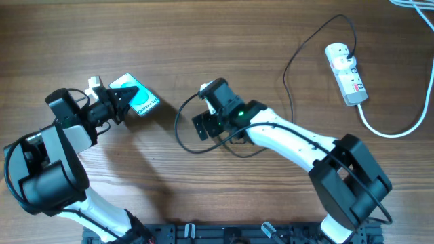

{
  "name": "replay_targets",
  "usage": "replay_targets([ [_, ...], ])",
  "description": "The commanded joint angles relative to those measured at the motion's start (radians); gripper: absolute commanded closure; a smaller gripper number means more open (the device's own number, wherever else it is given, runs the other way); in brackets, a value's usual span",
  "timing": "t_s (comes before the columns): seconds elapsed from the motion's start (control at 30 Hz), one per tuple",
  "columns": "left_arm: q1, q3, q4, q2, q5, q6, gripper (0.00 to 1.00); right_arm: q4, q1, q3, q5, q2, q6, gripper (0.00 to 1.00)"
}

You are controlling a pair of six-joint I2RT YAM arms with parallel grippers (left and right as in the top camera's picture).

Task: Plug charger to phone and switch on socket
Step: 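Grasp the cable plug with the right gripper and lift it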

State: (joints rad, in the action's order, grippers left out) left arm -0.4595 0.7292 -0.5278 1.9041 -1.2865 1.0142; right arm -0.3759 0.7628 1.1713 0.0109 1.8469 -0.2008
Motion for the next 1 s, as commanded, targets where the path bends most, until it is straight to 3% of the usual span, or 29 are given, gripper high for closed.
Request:
replay_targets([
  [0.0,-0.002,0.012,-0.006,0.007,-0.042,-0.023,0.96,-0.002,0.057,-0.001,-0.153,0.032,0.125,0.00],
  [0.13,-0.002,0.012,-0.006,0.007,-0.053,-0.023,0.96,0.012,0.059,-0.001,-0.152,0.093,0.126,0.03],
  [0.37,-0.002,0.012,-0.006,0.007,-0.056,-0.023,0.96,0.056,0.059,-0.001,-0.152,0.163,0.130,0.43],
  [0.47,-0.002,0.012,-0.006,0.007,-0.056,-0.023,0.96,0.071,0.059,-0.001,-0.144,0.174,0.133,0.55],
  [0.63,-0.002,0.012,-0.006,0.007,-0.056,-0.023,0.96,0.040,0.058,-0.001,-0.095,0.176,0.130,0.66],
  [0.83,-0.002,0.012,-0.006,0.007,-0.060,-0.015,0.96,0.018,0.058,-0.001,-0.084,0.177,0.121,0.96],
  [0.97,-0.002,0.012,-0.006,0.007,-0.060,-0.015,0.96,-0.006,0.058,0.005,-0.055,0.177,0.107,0.96],
])
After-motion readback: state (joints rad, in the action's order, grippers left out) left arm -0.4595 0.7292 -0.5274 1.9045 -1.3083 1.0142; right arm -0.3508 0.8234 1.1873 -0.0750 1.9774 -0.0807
